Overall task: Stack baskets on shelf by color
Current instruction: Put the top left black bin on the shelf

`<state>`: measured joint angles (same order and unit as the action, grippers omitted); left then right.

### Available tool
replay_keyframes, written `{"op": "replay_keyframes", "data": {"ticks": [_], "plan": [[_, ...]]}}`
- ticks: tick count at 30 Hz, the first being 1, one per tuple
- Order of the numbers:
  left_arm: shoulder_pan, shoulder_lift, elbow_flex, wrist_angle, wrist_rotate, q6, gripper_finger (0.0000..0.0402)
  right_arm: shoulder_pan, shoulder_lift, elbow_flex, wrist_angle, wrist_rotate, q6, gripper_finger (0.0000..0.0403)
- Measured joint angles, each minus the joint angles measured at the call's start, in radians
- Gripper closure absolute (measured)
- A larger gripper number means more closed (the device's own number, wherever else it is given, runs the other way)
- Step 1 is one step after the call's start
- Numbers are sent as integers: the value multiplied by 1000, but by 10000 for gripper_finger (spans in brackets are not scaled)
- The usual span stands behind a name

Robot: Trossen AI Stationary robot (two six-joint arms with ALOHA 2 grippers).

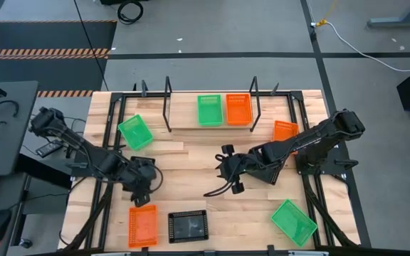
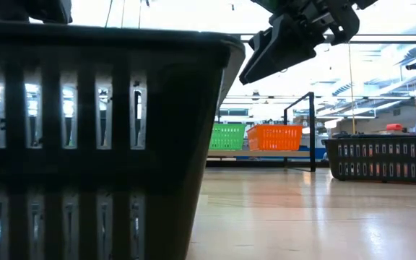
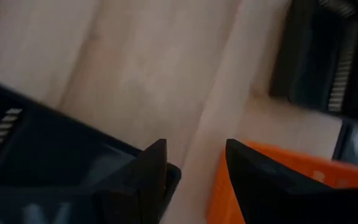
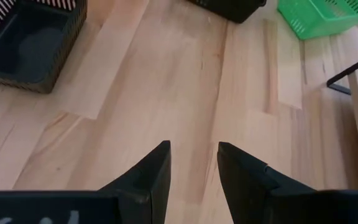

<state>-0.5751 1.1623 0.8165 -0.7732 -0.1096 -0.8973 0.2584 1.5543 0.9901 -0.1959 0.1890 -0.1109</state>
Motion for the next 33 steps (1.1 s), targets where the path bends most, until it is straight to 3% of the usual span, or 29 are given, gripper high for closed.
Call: {"op": "replay_keyframes", "data": {"ticks": [15,22,33], "plan": [[-107,140,0,-80,154,83,246,16,0,0,-8,0,58,266],[-138,140,0,-207,99,78,245,17,0,0,-20,0,66,266],[-169,195,0,-193,78,172,244,20,0,0,-27,-8,85,266]]}}
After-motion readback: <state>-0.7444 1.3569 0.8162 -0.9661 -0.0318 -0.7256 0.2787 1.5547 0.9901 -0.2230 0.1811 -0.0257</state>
